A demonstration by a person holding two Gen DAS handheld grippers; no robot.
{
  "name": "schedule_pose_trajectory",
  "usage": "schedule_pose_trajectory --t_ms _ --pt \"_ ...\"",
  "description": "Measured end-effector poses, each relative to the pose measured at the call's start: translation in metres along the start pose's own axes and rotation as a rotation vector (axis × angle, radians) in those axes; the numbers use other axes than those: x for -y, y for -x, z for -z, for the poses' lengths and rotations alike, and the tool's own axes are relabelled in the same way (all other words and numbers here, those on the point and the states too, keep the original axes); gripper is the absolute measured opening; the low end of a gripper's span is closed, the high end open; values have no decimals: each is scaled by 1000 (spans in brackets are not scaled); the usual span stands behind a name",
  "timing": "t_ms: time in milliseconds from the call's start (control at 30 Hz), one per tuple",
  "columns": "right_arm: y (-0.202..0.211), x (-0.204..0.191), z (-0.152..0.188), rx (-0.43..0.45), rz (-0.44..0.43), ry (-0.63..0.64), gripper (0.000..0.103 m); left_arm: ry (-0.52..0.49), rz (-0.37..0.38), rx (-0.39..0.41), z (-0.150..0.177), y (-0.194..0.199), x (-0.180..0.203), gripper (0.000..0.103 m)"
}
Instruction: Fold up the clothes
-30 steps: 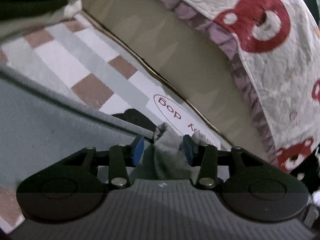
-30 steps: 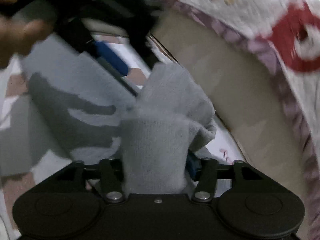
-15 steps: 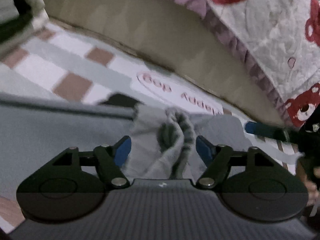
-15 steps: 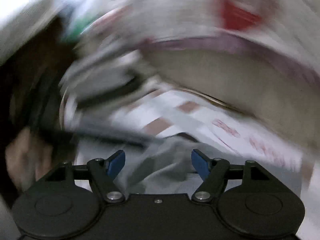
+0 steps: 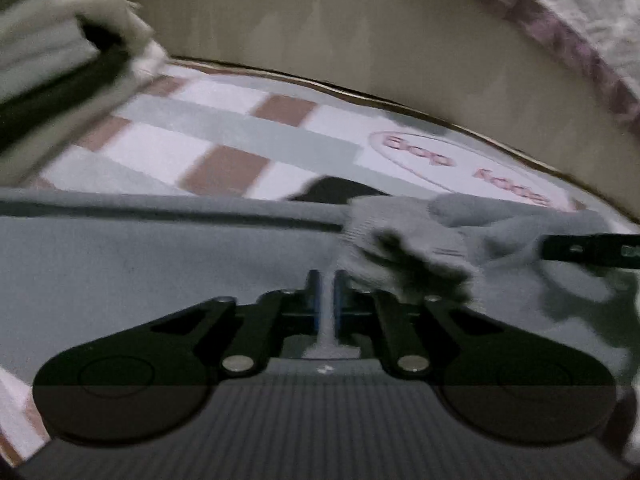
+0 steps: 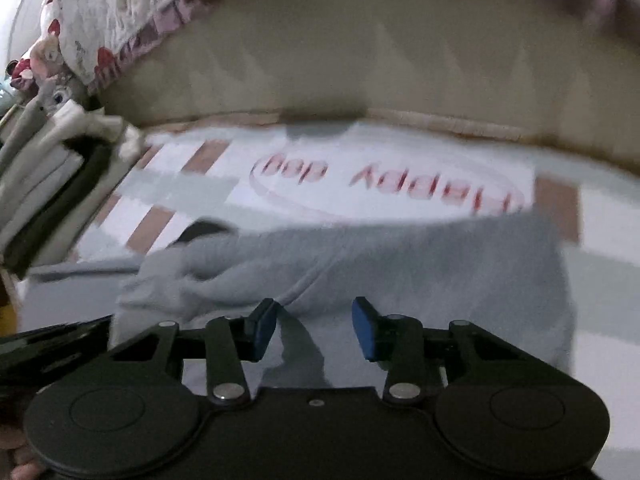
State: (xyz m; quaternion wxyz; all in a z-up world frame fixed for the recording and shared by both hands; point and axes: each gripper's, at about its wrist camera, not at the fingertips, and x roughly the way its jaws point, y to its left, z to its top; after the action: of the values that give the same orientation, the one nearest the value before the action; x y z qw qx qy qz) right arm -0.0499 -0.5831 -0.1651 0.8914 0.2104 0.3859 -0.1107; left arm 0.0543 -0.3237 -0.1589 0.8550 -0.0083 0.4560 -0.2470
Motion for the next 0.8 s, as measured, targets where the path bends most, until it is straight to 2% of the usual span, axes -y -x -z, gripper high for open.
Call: schedule_pose_trajectory --t_ms 67,133,200,233,267,300,333,367,433,467,533,633,733,800 --pt "-1 4 1 3 10 5 47 28 -22 20 -4 7 -13 2" --pt "6 -1 -4 22 -36 17 53 56 -45 40 -8 13 -25 4" --pt "20 -13 -6 50 -116 47 53 84 -67 60 -12 20 -38 6" --pt "27 -22 -4 46 -186 71 53 112 -116 56 -16 28 -54 15" --pt "34 -31 -1 39 -258 93 53 142 -182 48 -21 35 -73 28" --pt "41 -41 2 32 -330 116 54 203 -255 38 -25 42 -96 32" --pt "40 -51 7 2 -375 149 55 265 -329 28 -30 49 -119 32" --pt "32 -62 13 -34 -364 193 56 308 -347 17 -29 53 -134 32" --pt "9 -82 24 -98 -277 275 56 393 -379 -4 -29 59 -165 33" --pt "1 -89 27 -104 -252 303 56 436 -395 -14 -29 63 -180 33" --pt "-12 -102 33 -110 -206 357 67 499 -378 -55 -21 59 -198 33" --pt "-16 -109 36 -82 -194 360 78 581 -341 -90 -8 51 -214 33" --pt "-30 -119 44 -54 -129 362 78 617 -338 -86 -3 48 -215 36" --pt "-36 -131 48 -20 -78 417 78 612 -352 -93 1 48 -209 41"
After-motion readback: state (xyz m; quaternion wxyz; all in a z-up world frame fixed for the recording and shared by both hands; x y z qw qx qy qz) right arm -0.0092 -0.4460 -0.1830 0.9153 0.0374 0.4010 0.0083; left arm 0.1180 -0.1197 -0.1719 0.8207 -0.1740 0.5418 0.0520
